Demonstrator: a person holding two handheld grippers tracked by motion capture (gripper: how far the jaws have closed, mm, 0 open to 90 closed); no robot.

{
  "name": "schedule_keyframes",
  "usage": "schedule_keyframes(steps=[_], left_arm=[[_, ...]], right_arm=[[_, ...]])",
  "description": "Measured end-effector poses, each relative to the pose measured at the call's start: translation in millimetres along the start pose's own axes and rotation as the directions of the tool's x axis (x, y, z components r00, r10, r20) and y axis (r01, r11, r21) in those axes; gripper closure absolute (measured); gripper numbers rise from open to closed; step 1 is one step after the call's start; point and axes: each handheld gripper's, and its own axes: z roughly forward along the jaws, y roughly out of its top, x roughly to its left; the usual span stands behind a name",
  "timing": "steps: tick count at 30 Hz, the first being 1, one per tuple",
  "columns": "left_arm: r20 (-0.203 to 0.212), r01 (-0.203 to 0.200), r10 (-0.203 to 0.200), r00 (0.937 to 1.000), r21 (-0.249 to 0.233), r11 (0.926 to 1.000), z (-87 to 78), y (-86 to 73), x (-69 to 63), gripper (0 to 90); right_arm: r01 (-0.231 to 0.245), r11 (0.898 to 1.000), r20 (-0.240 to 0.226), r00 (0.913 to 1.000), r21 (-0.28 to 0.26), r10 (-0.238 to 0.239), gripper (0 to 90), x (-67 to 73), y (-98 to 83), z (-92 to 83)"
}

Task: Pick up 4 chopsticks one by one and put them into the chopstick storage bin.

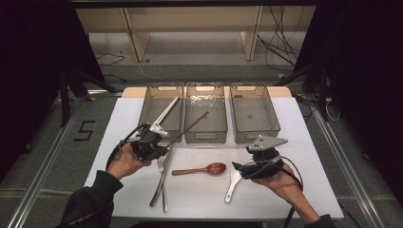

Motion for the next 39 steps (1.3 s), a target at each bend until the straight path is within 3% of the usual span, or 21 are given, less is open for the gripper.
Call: schedule_keyframes(steps=[5, 10, 13, 16, 26, 31, 39], left_arm=[[-0.027, 0.05, -0.051, 0.9983, -0.032, 0.9982, -3.7, 3.0, 17.1, 84.8], [-0.058, 0.103, -0.106, 0.9926, -0.054, 0.9932, -1.2, 9.3, 33.5, 84.9], [-0.078, 0.106, -0.108, 0.9911, -0.035, 0.9938, 4.0, 15.1, 41.0, 84.8], [-0.084, 0.136, -0.139, 0.9867, -0.04, 0.9899, 7.1, 20.6, 50.0, 84.8], [-0.125, 0.222, -0.225, 0.9662, -0.044, 0.9741, 14.5, 35.1, 81.6, 84.7], [-0.14, 0.266, -0.271, 0.9524, -0.05, 0.9626, 19.4, 39.9, 94.0, 84.6], [-0.173, 0.253, -0.253, 0.952, -0.021, 0.9672, 27.7, 48.9, 102.8, 84.5]], right_arm=[[0.014, 1.0, -0.005, 0.9999, -0.021, -0.015, 25.7, 6.3, -4.4, -3.3], [0.016, 0.999, -0.016, 0.9997, -0.03, -0.017, 24.1, 11.2, -7.5, -6.3], [0.021, 0.999, -0.025, 0.9995, -0.033, -0.022, 24.0, 12.1, -9.2, -6.4], [0.014, 0.999, -0.032, 0.9994, -0.037, -0.015, 23.3, 12.1, -10.4, -5.9], [0.006, 0.998, -0.045, 0.999, -0.065, -0.009, 22.5, 17.5, -14.5, -8.8], [0.015, 0.997, -0.044, 0.9989, -0.075, -0.018, 22.5, 19.3, -15.1, -10.8], [0.02, 0.997, -0.052, 0.9984, -0.071, -0.024, 22.6, 20.5, -15.3, -10.3]])
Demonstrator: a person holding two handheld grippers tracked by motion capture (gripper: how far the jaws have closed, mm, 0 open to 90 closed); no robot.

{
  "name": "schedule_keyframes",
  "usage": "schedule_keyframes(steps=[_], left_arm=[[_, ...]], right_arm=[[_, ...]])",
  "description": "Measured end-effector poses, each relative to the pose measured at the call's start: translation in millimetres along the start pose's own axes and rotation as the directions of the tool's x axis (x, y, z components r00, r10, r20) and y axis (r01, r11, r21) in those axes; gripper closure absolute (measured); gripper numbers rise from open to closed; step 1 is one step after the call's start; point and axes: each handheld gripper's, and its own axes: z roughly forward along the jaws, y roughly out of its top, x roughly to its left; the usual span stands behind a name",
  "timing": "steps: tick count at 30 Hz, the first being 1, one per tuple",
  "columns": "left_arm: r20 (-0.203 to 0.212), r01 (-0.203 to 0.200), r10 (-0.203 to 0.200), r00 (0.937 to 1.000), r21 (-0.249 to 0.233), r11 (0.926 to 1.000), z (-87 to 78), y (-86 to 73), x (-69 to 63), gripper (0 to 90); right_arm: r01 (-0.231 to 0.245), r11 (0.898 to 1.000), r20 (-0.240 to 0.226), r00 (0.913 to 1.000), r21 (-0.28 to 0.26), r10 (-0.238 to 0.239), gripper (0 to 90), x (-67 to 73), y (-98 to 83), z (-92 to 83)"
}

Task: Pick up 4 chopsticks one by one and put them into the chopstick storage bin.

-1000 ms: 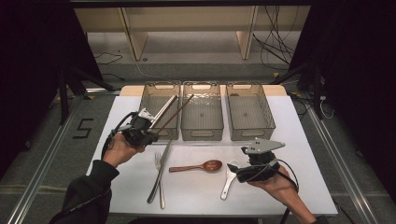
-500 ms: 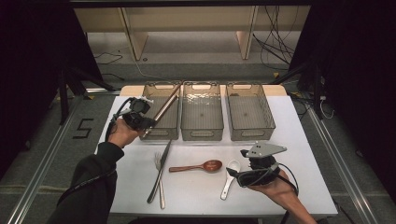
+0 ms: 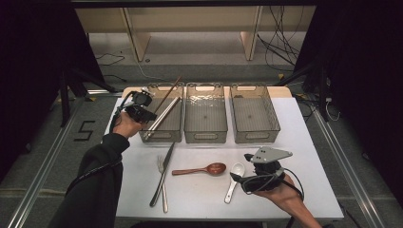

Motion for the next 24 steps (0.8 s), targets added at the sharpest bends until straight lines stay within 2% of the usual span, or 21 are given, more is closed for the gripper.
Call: schedule_keyframes(steps=[6, 14, 16, 19, 22, 24], left_arm=[[-0.017, 0.01, -0.01, 0.9998, 0.004, 0.9999, 8.6, 1.9, 3.3, 84.4], [-0.018, 0.018, -0.018, 0.9997, 0.003, 0.9998, 13.9, 3.5, 4.9, 84.1], [-0.03, 0.012, -0.012, 0.9995, 0.009, 0.9999, 15.2, 4.3, 4.2, 84.1], [-0.053, 0.027, -0.028, 0.9982, -0.001, 0.9996, 18.8, 4.8, 4.5, 83.3], [-0.076, 0.019, -0.019, 0.997, -0.002, 0.9998, 20.4, 4.6, 4.6, 69.7], [-0.083, 0.037, -0.038, 0.9958, -0.01, 0.9993, 20.1, 4.0, 5.2, 65.8]], right_arm=[[0.005, 1.0, -0.001, 1.0, -0.002, -0.005, 22.7, 0.8, 0.4, -0.6], [0.012, 1.0, -0.004, 0.9999, 0.001, -0.012, 23.1, 1.4, 1.0, -0.7], [0.011, 1.0, -0.005, 0.9999, 0.001, -0.011, 23.2, 1.5, 1.1, -0.8], [0.014, 1.0, -0.007, 0.9999, -0.001, -0.014, 23.4, 1.9, 1.4, -1.0], [0.015, 1.0, -0.008, 0.9999, 0.002, -0.015, 23.5, 2.4, 1.5, -1.5], [0.014, 1.0, -0.011, 0.9998, -0.001, -0.014, 23.7, 2.3, 1.5, -1.9]])
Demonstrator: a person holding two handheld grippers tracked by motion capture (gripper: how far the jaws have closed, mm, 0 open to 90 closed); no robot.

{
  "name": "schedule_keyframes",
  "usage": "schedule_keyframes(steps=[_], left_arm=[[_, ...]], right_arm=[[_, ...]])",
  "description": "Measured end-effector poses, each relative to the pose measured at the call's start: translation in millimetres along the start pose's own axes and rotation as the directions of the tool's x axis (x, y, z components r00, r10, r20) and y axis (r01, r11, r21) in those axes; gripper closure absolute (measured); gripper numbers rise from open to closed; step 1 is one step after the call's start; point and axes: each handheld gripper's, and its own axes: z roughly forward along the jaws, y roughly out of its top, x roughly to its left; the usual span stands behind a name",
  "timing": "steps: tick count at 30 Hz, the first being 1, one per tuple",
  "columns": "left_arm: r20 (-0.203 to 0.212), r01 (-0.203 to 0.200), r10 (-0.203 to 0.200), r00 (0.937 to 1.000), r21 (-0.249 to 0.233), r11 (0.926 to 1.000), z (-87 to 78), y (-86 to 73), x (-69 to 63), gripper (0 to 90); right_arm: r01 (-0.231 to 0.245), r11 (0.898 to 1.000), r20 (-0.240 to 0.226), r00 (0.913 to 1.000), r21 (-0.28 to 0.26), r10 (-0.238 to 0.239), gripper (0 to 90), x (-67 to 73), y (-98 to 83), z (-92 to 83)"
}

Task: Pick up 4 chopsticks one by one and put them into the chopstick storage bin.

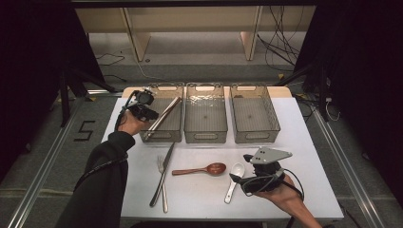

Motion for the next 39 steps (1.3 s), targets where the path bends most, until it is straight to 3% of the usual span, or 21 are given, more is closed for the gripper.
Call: schedule_keyframes(steps=[6, 11, 13, 17, 20, 23, 27, 32, 39], left_arm=[[0.024, 0.001, -0.001, 0.9997, 0.008, 1.0, -4.6, -3.0, -3.2, 55.6], [0.093, 0.034, -0.035, 0.9951, 0.007, 0.9994, -18.2, -8.9, -7.5, 44.5], [0.127, 0.026, -0.027, 0.9915, 0.014, 0.9996, -25.2, -14.0, -11.1, 40.7], [0.137, -0.004, -0.002, 0.9906, 0.042, 0.9991, -38.1, -28.0, -19.9, 33.0], [0.159, 0.001, -0.007, 0.9873, 0.038, 0.9993, -48.6, -39.8, -25.0, 30.7], [0.198, 0.001, -0.006, 0.9802, 0.024, 0.9997, -57.1, -54.0, -28.2, 28.6], [0.189, -0.011, 0.006, 0.982, 0.024, 0.9997, -61.5, -64.9, -32.9, 25.9], [0.204, -0.026, 0.023, 0.9787, 0.013, 0.9996, -65.9, -74.9, -41.0, 23.6], [0.239, 0.006, 0.004, 0.9711, -0.043, 0.9991, -71.8, -92.5, -45.6, 20.5]], right_arm=[[0.0, 1.0, 0.0, 1.0, 0.003, 0.0, 23.7, -0.2, -0.1, -0.2], [-0.004, 1.0, 0.003, 1.0, 0.001, 0.004, 23.7, 0.1, 0.1, -0.4], [-0.003, 1.0, 0.005, 1.0, 0.0, 0.003, 23.6, -0.1, 0.2, -1.0], [-0.007, 1.0, 0.013, 0.9999, -0.01, 0.007, 23.5, -0.2, 0.6, -2.7], [-0.012, 1.0, 0.017, 0.9998, -0.012, 0.012, 23.5, -0.1, 0.6, -2.7], [-0.015, 1.0, 0.021, 0.9997, -0.009, 0.015, 23.5, 0.5, 0.5, -2.5], [-0.023, 1.0, 0.027, 0.9994, 0.003, 0.022, 23.5, 0.5, -0.3, -0.8], [-0.031, 0.999, 0.04, 0.9987, 0.022, 0.03, 23.6, -0.4, -1.7, 2.4], [-0.059, 0.997, 0.036, 0.9977, 0.053, 0.057, 24.4, 1.9, -5.0, 10.2]])
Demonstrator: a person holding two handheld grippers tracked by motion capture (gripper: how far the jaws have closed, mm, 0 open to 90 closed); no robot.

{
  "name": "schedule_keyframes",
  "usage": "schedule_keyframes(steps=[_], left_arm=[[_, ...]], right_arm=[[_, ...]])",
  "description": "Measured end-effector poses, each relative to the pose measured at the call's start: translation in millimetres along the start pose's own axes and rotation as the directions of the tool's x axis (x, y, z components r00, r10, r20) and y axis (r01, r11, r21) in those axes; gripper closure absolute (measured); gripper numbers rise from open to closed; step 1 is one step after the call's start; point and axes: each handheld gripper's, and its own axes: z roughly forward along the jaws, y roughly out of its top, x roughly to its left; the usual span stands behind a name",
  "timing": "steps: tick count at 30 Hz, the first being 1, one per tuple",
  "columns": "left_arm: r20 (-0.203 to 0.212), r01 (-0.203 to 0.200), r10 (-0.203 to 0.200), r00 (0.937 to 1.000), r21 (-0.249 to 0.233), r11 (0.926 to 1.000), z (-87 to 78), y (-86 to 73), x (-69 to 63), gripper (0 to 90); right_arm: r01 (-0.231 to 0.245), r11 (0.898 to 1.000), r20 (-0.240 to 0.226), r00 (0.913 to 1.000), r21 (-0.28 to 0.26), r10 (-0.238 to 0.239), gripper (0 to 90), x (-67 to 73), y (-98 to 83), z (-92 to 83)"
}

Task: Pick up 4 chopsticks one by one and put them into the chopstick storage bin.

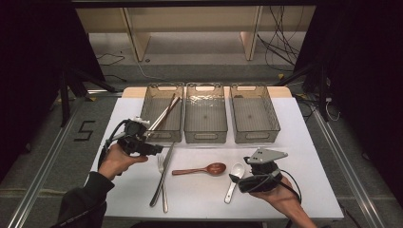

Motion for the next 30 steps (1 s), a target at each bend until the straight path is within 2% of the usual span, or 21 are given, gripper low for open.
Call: schedule_keyframes(steps=[4, 9, 15, 20, 30], left_arm=[[0.009, -0.004, 0.004, 1.0, -0.024, 0.9997, -3.0, -12.5, -3.0, 19.8], [0.031, -0.013, 0.016, 0.9994, -0.087, 0.9962, -12.0, -25.6, -10.8, 19.4], [0.045, -0.039, 0.044, 0.998, -0.114, 0.9927, -17.5, -38.5, -25.0, 18.6], [0.091, -0.05, 0.06, 0.994, -0.117, 0.9919, -18.8, -46.7, -36.4, 18.6], [0.099, -0.091, 0.106, 0.9894, -0.151, 0.9843, -27.8, -55.0, -50.8, 18.4]], right_arm=[[0.009, 1.0, -0.015, 0.9999, 0.011, -0.009, 26.6, 4.9, -0.1, 4.5], [0.015, 0.999, -0.04, 0.9991, 0.04, -0.014, 31.6, 9.3, -3.3, 13.3], [0.011, 0.998, -0.085, 0.9964, 0.066, -0.006, 46.4, 10.5, -8.1, 23.1], [0.029, 0.994, -0.107, 0.9941, 0.106, -0.018, 57.6, 12.6, -12.8, 31.7], [0.061, 0.984, -0.145, 0.9888, 0.165, -0.037, 75.1, 12.6, -20.3, 44.1]])
